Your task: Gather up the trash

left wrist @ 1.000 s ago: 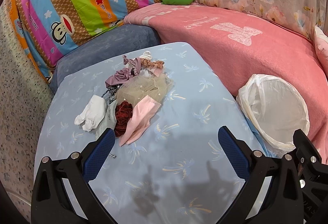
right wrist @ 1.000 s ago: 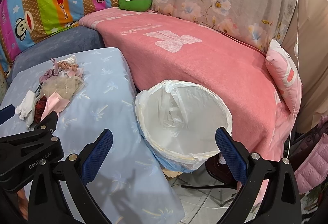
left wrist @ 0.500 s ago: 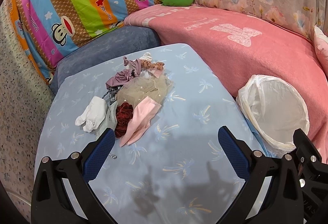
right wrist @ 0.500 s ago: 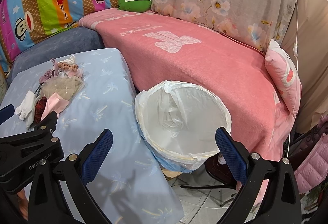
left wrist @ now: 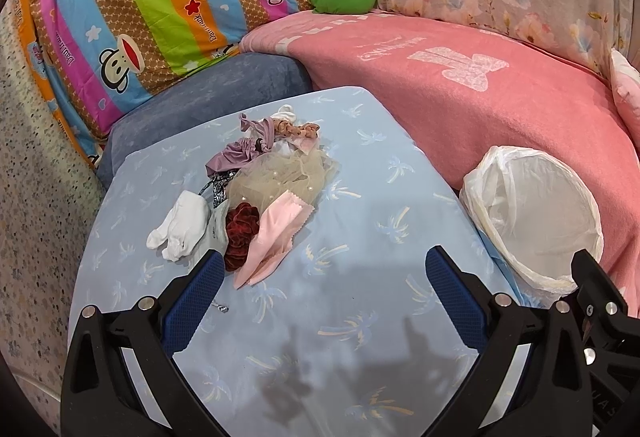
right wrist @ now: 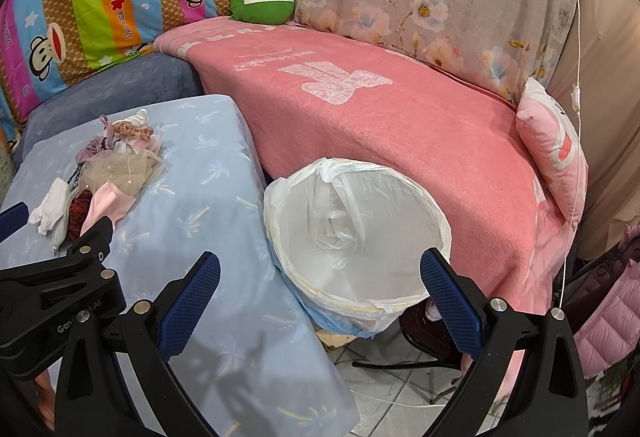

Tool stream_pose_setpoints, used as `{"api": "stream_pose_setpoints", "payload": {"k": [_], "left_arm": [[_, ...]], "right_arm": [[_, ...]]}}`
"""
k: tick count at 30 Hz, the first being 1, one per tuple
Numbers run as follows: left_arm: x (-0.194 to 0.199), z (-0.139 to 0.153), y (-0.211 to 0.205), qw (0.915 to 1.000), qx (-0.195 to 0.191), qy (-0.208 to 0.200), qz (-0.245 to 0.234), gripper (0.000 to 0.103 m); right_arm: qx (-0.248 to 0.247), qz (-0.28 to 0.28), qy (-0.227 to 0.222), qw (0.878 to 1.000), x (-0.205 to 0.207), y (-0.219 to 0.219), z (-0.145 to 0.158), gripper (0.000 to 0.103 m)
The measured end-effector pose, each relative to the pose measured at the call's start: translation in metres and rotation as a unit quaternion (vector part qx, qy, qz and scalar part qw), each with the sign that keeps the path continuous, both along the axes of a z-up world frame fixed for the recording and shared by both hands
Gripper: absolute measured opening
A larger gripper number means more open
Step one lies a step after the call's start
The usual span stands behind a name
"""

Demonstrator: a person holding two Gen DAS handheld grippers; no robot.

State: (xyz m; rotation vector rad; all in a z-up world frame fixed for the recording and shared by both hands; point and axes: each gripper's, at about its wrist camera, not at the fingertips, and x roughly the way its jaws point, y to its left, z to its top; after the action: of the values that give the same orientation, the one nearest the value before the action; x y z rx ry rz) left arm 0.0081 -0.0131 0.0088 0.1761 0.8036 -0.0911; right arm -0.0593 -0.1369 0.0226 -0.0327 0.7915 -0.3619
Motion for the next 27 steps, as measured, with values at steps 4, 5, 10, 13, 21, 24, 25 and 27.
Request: {"api": "stream_pose_setpoints", "payload": {"k": [4,5,10,13,21,24,25,27], "left_arm": [[0.005,-0.004,0.006,0.9999,-0.003,0.009,-0.009,0.096],[0.007,-0.003,0.008,0.9999,-0.003,0.007,-0.010,0.096],[0.014,-0.007,0.023,0.9997,-0.007,0.005,-0.021,0.096],[0.019,-0.010,0.036,0.9996,-0.016,0.001,-0.022,0.096],[0.050,-0.023,0.092,0.9993,-0.037,0.002,0.012,0.096],[0.063,-0.031,0.117,0.9985,-0.042,0.012,0.033,0.096],[0.068,-0.034,0.127,0.9980,-0.047,0.016,0.039,0.096],[0.075,-0.040,0.143,0.9967,-0.059,0.026,0.050,0.096]], "right_arm": [[0.001,-0.005,-0.007,1.000,0.000,0.000,0.004,0.097],[0.002,-0.005,-0.009,1.000,0.001,0.001,0.005,0.097],[0.017,-0.008,-0.018,1.000,0.007,0.007,0.006,0.097],[0.024,-0.008,-0.023,0.999,0.014,0.016,0.005,0.097],[0.039,0.016,-0.044,0.998,0.039,0.049,0.002,0.097],[0.053,0.031,-0.041,0.997,0.054,0.067,-0.005,0.097],[0.057,0.037,-0.040,0.997,0.059,0.074,-0.008,0.097],[0.067,0.052,-0.036,0.996,0.069,0.087,-0.014,0.097]]}}
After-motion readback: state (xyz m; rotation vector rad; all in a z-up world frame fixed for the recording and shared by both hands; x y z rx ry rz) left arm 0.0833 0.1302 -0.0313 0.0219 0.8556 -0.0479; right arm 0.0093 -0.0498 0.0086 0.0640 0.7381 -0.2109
